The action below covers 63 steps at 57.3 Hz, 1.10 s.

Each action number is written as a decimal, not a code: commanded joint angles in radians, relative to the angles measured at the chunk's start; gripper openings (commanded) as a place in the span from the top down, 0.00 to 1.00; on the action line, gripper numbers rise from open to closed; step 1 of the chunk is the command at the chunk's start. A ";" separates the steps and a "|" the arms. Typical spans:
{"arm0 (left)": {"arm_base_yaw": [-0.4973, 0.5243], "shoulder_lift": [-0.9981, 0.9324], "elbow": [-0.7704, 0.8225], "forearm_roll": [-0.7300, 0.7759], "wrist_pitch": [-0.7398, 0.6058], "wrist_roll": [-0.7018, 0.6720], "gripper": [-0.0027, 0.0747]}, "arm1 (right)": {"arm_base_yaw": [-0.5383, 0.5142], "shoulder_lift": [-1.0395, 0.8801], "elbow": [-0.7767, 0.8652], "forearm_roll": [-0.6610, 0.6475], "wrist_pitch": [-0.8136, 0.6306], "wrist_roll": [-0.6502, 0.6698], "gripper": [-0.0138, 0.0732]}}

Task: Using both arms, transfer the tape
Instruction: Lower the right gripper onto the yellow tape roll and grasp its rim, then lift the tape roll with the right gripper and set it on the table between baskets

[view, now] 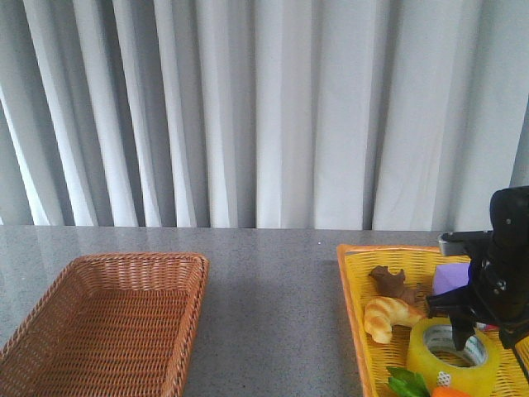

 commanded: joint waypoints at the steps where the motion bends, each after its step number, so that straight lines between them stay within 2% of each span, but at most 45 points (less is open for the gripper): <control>1: -0.008 0.007 -0.029 -0.005 -0.066 0.000 0.28 | -0.006 -0.026 -0.035 -0.035 -0.004 -0.002 0.32; 15: -0.008 0.007 -0.029 -0.005 -0.061 0.000 0.28 | -0.006 0.019 -0.035 -0.040 -0.020 -0.005 0.36; 35: -0.008 0.007 -0.029 -0.005 -0.037 0.000 0.28 | -0.006 0.019 -0.035 -0.022 -0.027 -0.031 0.67; 63: -0.008 0.007 -0.029 -0.005 -0.037 0.000 0.28 | -0.006 -0.148 -0.035 -0.023 -0.028 -0.083 0.69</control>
